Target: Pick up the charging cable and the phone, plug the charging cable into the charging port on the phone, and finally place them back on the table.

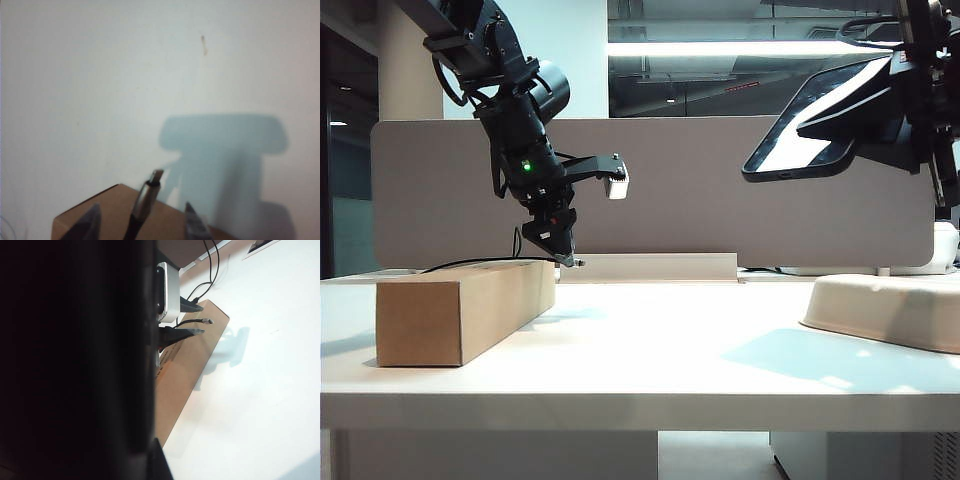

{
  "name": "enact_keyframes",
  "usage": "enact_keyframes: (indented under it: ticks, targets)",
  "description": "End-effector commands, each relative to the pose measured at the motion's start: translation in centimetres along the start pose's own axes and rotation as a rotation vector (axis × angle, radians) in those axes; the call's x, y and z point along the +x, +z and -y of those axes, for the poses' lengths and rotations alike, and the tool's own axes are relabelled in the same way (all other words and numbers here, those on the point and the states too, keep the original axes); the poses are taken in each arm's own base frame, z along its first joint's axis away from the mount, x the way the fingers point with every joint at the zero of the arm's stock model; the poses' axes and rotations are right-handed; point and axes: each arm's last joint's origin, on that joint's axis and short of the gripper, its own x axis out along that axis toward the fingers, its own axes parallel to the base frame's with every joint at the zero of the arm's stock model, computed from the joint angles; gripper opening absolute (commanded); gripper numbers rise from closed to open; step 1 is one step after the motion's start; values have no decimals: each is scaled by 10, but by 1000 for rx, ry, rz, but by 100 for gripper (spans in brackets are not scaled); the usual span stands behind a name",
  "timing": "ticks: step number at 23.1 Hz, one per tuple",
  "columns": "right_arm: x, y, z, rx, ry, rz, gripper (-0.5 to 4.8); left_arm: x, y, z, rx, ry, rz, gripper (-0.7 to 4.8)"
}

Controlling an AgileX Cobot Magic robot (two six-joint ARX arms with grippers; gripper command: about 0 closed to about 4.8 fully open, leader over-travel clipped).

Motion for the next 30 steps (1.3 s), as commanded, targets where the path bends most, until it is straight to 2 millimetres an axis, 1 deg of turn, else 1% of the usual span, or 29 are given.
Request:
enact_keyframes:
  ticks: [1,3,4,6,10,11,12,13,14,15,16,17,18,21,24,26,28,29,30]
  targets:
    - [0,5,-4,-43,29,22,-2,4,0,1,23,-7,-2,205]
    - [0,4,-4,-43,28,22,-2,7,0,2,24,-8,-4,199]
    - [0,4,-4,-43,29,22,-2,10,-1,3,23,-9,-11,169]
    - [0,4,-4,-42,28,22,-2,12,-2,3,23,-6,-31,146]
    - [0,4,-4,-43,28,22,-2,14,-2,4,23,-9,-32,142]
    - [0,4,-4,-42,28,22,-2,15,-3,4,22,-9,-31,133]
    - [0,4,-4,-43,28,22,-2,15,-3,4,22,-9,-32,110]
    - [0,4,-4,-42,29,22,-2,15,-2,4,23,-8,-30,65]
    - [0,4,-4,-42,28,21,-2,15,-2,4,23,-4,-29,44]
    - [0,4,-4,-43,28,22,-2,15,-2,3,23,-2,-28,42]
    - [0,4,-4,-43,28,22,-2,15,-2,3,23,-2,-28,27]
    - [0,4,-4,-43,28,22,-2,15,-2,3,23,-2,-28,3]
    - [0,4,-4,-42,28,22,-2,15,-2,3,23,-2,-28,-6]
    - [0,4,-4,-42,28,22,-2,14,-2,3,23,-1,-27,-6]
    - [0,4,-4,-43,28,22,-2,9,1,-1,-23,14,-18,-6]
    - [0,5,-4,-43,28,22,-2,0,4,-5,-66,27,8,-6]
    - [0,5,-5,-44,29,24,-2,-10,8,-8,-119,33,48,-6]
    - [0,5,-5,-48,29,29,-2,-21,12,-10,-183,19,112,-6]
    - [0,5,-5,-52,32,31,-2,-28,15,-12,-240,3,159,-6]
